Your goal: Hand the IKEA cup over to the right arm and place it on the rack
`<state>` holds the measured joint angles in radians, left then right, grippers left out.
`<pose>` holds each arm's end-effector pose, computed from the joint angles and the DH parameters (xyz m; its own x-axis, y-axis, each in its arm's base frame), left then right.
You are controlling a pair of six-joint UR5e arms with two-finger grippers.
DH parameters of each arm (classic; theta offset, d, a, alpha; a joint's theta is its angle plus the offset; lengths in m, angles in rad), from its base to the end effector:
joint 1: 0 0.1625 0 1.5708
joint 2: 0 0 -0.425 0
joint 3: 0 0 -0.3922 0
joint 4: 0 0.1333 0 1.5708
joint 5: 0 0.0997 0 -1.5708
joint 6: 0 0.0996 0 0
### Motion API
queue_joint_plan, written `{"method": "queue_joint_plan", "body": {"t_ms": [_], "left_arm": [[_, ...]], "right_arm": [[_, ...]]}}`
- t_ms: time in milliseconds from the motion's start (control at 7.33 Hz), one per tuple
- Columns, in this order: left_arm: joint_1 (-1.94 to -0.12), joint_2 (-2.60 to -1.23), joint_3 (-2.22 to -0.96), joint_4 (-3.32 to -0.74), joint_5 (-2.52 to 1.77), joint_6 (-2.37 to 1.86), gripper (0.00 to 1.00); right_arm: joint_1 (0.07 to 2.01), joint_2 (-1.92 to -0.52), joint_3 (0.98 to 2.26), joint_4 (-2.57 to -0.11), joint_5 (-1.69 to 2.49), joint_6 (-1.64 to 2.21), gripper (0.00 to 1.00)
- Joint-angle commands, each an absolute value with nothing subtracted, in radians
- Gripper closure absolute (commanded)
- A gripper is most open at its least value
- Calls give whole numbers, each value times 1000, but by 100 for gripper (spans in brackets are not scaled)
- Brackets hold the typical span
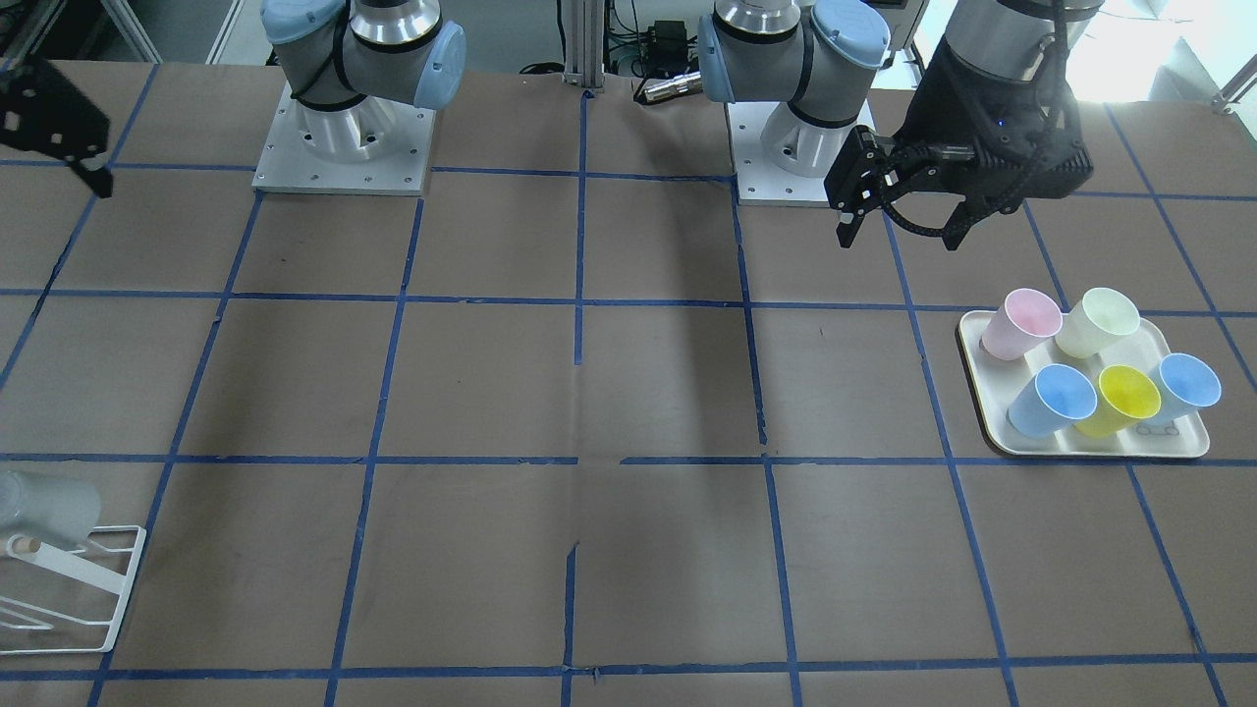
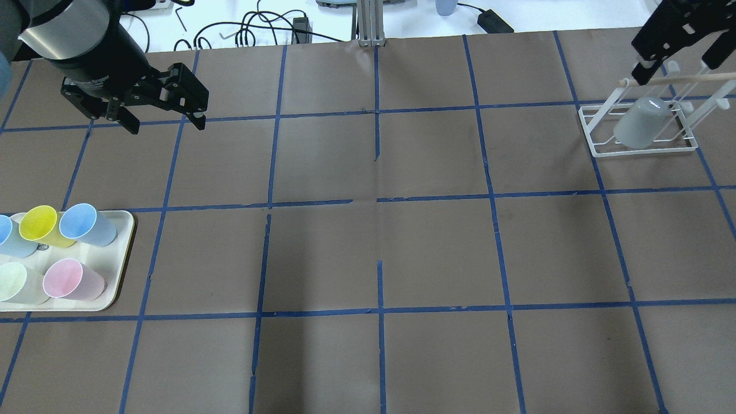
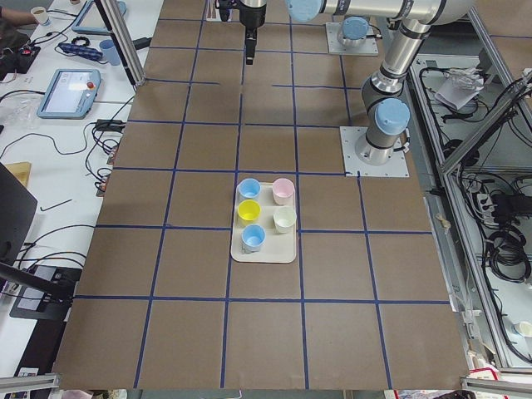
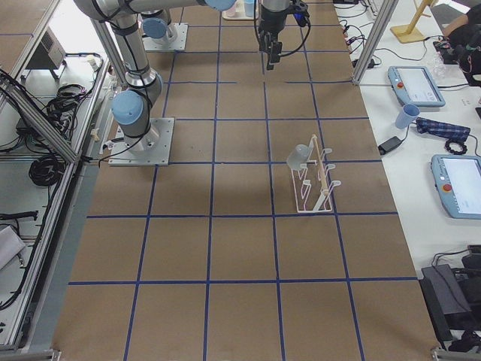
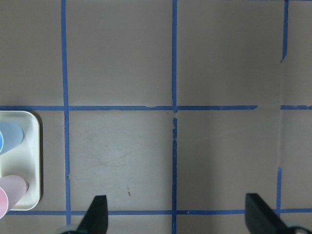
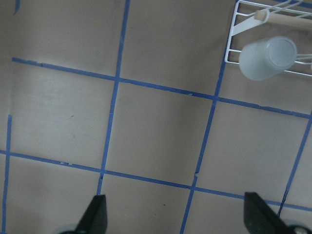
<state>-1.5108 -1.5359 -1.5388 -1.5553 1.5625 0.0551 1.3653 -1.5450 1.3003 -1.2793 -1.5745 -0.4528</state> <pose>-0.1049 -0.4912 0.5224 -1.0000 -0.0044 0.0037 -0.0047 0.9966 -0.0826 0.0309 -0.5033 0.5782 -0.9695 -0.2445 -0.0171 -0.2450 0.9685 0.0437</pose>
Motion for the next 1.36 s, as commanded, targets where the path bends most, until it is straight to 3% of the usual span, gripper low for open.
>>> {"method": "queue_joint_plan", "body": {"t_ms": [0,1227], "left_arm": [[-1520,-1580,-1490,-1568,1595,52,0],[-1536,-1578,-1512,-1563,1562,-3,0]], "right_arm": [[1454,-1618,1452,-1307,-1577,-323,0],[1529,-1606,1499,-1550,-1571,-163,0]]}}
